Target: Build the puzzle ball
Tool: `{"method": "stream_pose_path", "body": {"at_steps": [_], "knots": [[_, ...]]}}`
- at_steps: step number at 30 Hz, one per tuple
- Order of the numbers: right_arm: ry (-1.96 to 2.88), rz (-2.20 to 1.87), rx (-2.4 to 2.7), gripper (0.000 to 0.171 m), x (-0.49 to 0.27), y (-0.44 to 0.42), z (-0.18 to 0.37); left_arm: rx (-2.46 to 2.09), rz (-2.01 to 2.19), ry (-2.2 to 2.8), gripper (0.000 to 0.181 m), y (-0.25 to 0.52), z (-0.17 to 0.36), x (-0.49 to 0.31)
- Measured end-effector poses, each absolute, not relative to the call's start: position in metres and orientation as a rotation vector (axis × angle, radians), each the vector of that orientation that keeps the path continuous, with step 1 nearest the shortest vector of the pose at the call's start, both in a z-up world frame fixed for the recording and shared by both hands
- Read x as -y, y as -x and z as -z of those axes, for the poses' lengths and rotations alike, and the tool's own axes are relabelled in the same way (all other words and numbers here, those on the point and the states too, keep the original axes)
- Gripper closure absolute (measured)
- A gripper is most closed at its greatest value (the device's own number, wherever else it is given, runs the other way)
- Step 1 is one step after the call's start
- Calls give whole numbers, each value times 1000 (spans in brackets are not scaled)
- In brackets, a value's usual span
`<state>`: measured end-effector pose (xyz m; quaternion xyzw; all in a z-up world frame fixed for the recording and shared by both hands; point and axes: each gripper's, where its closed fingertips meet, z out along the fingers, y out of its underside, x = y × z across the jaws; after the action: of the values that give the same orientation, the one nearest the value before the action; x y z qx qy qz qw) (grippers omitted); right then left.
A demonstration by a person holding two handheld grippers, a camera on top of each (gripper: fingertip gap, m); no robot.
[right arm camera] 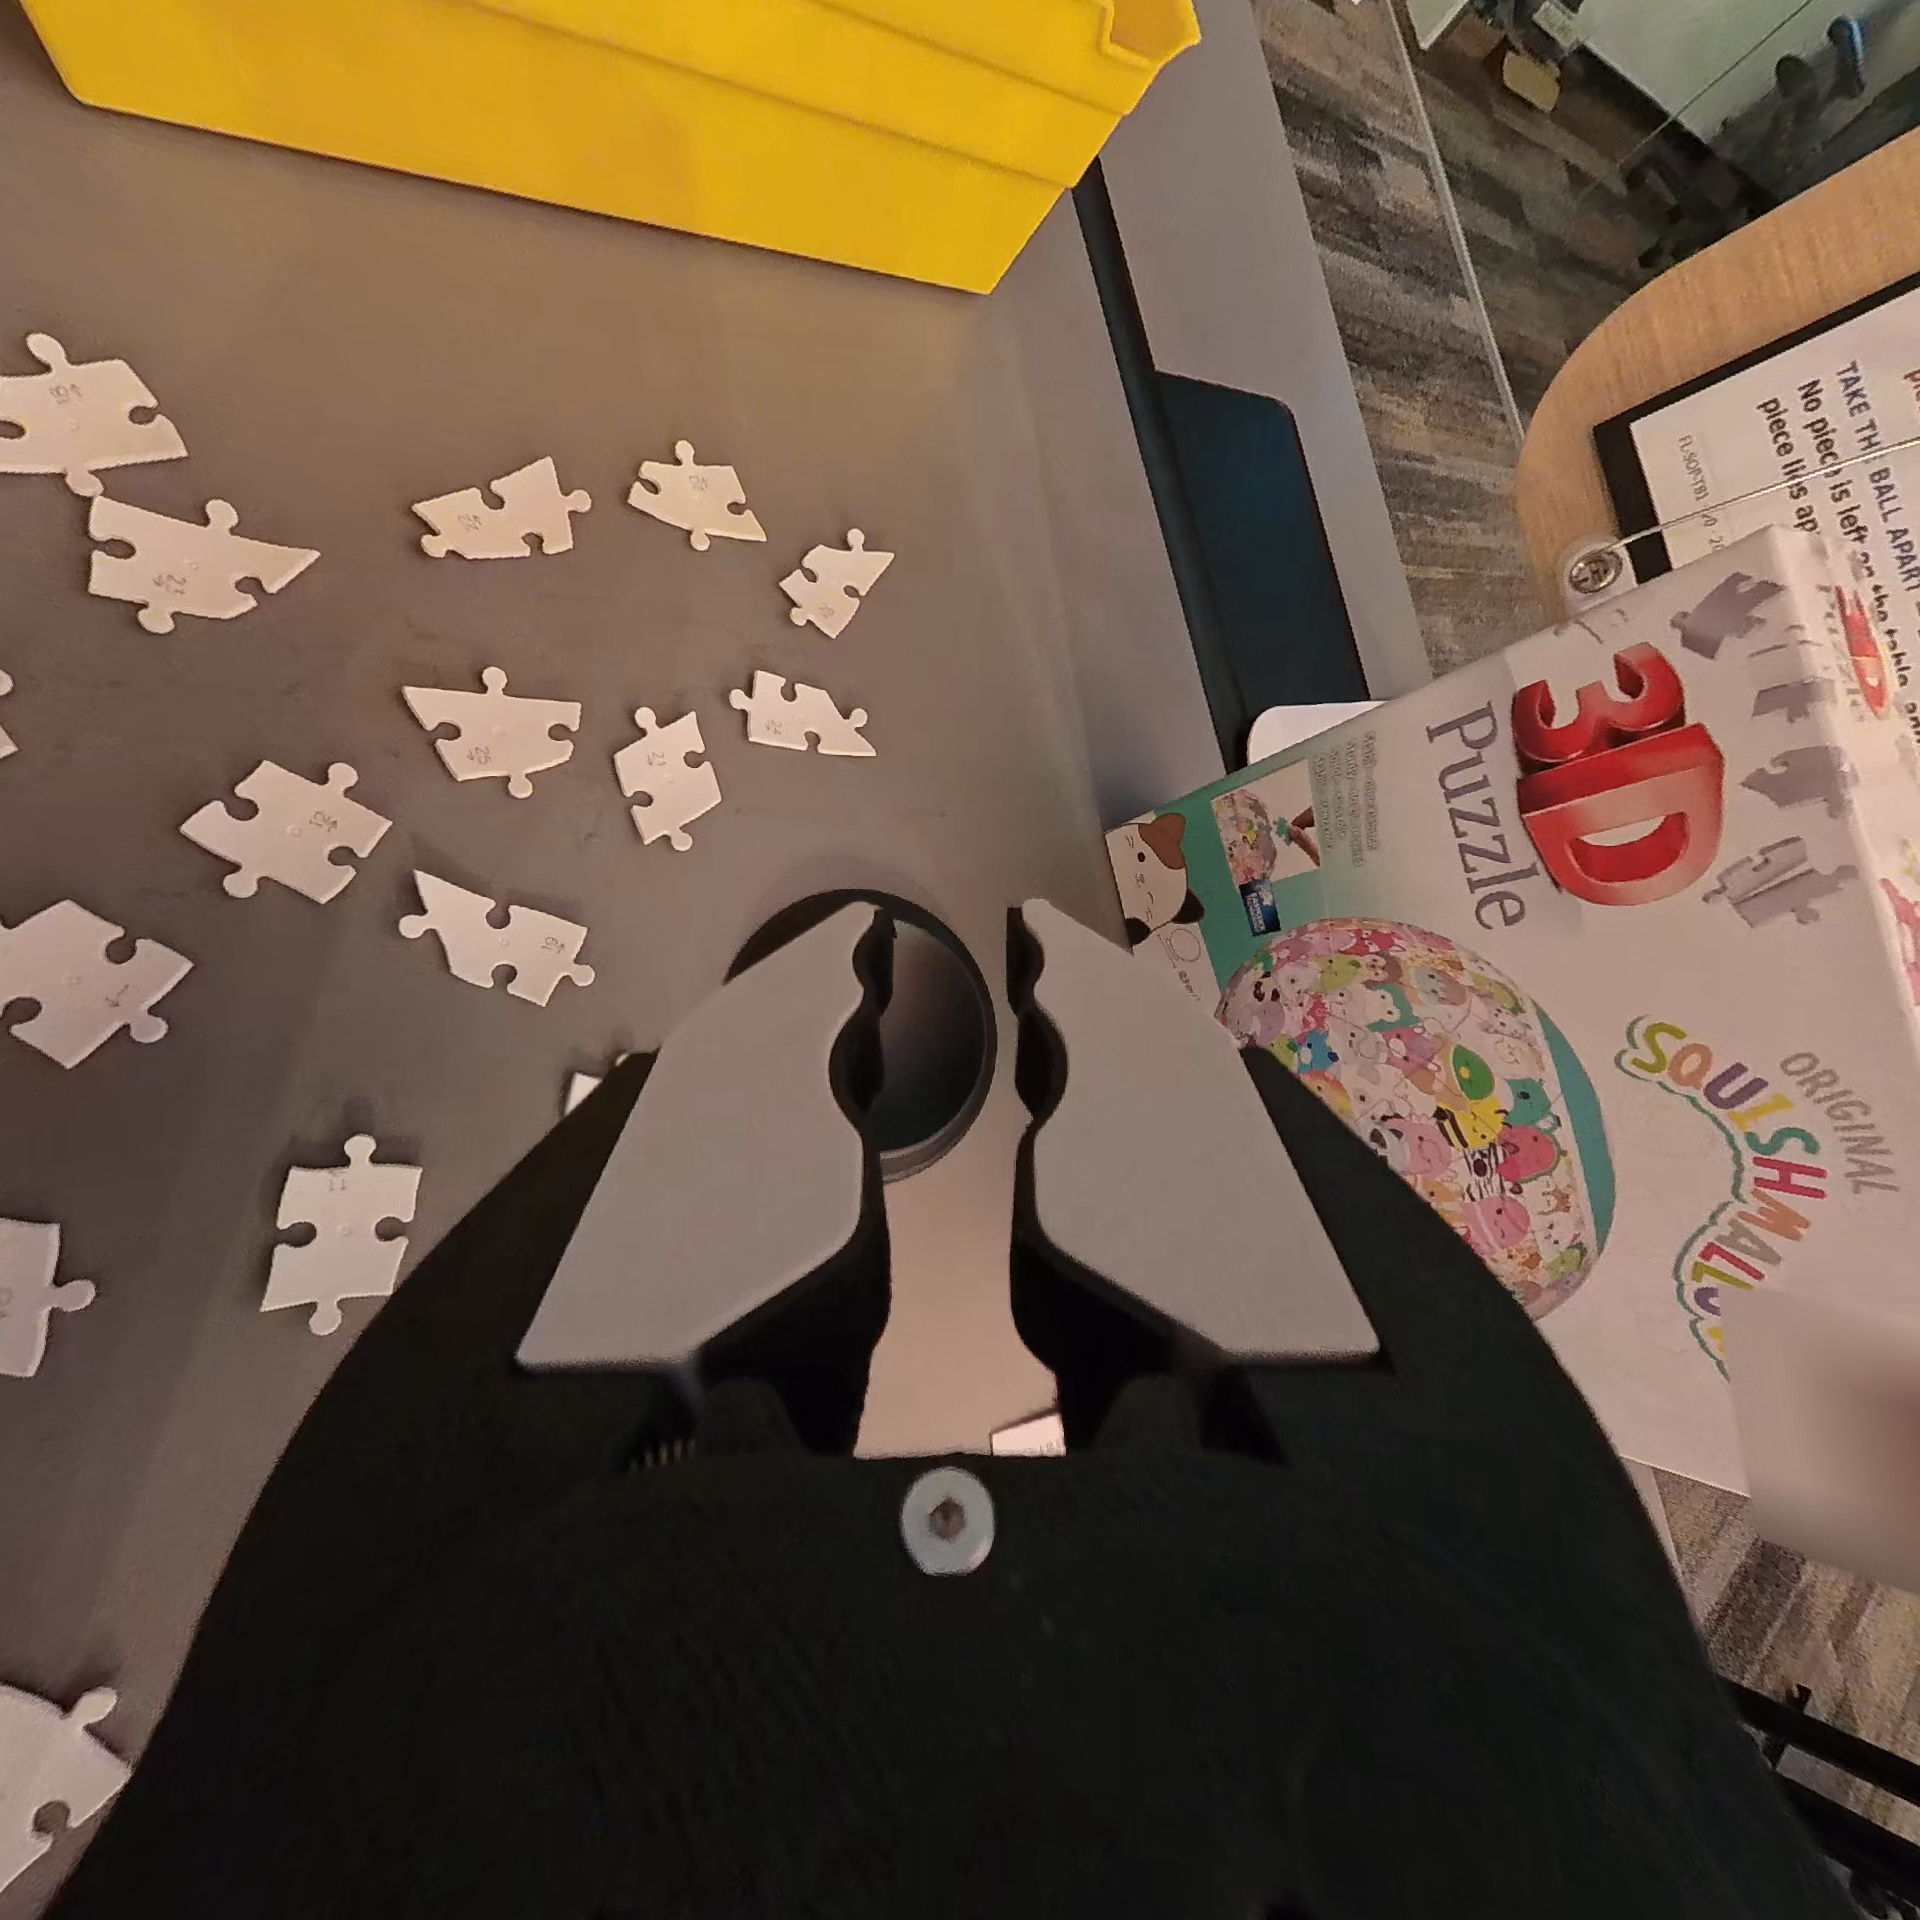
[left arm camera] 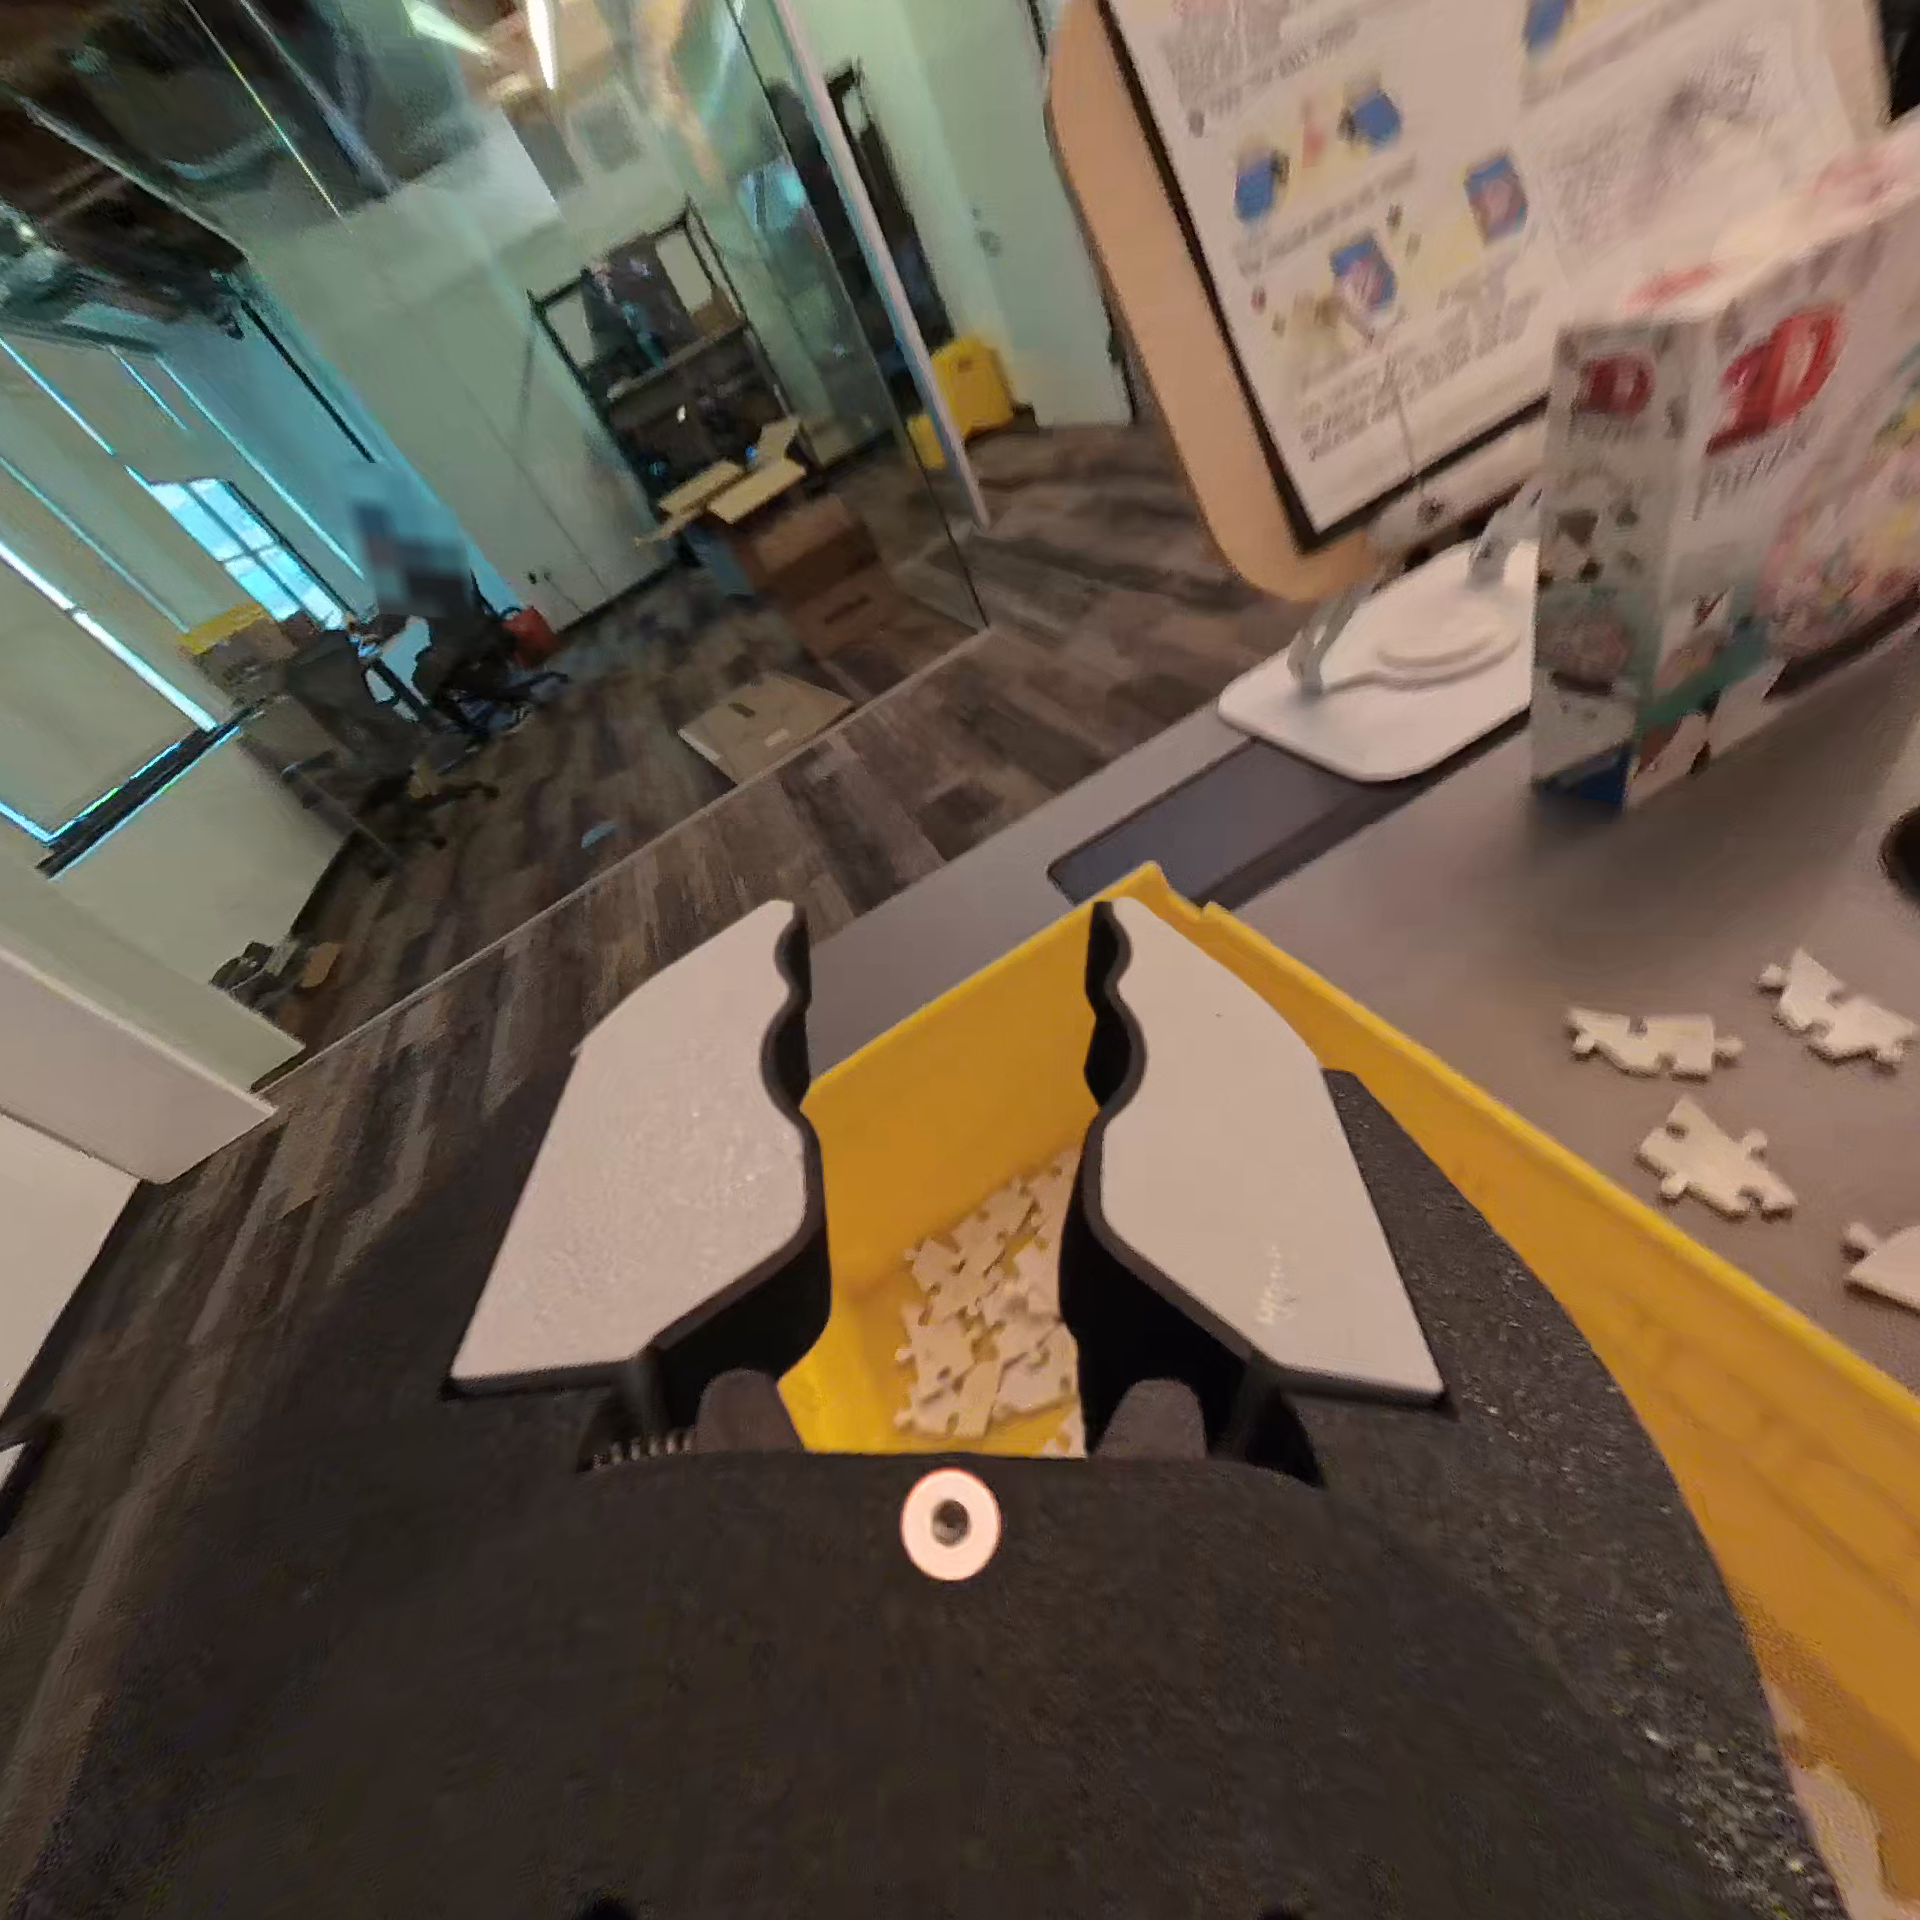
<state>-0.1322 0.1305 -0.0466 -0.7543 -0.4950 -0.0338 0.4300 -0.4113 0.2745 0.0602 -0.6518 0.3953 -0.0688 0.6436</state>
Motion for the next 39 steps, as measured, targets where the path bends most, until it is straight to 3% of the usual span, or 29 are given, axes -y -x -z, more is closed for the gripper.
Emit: {"method": "stream_pose_path", "body": {"at_steps": [2, 7, 12, 34, 39], "knots": [[1887, 92, 1234, 149, -131, 130, 47, -1017, 88, 1541, 144, 410, -39, -275], [1894, 101, 1221, 149, -133, 124, 47, -1270, -153, 1635, 150, 413, 12, -278], [1903, 111, 1200, 149, -136, 117, 46, -1431, -121, 1746, 157, 411, 47, -269], [1909, 174, 1221, 149, -137, 110, 46, -1627, -205, 1860, 162, 435, 84, -260], [1916, 187, 1239, 149, -136, 109, 48, -1774, -30, 1894, 166, 421, 99, -232]]}}
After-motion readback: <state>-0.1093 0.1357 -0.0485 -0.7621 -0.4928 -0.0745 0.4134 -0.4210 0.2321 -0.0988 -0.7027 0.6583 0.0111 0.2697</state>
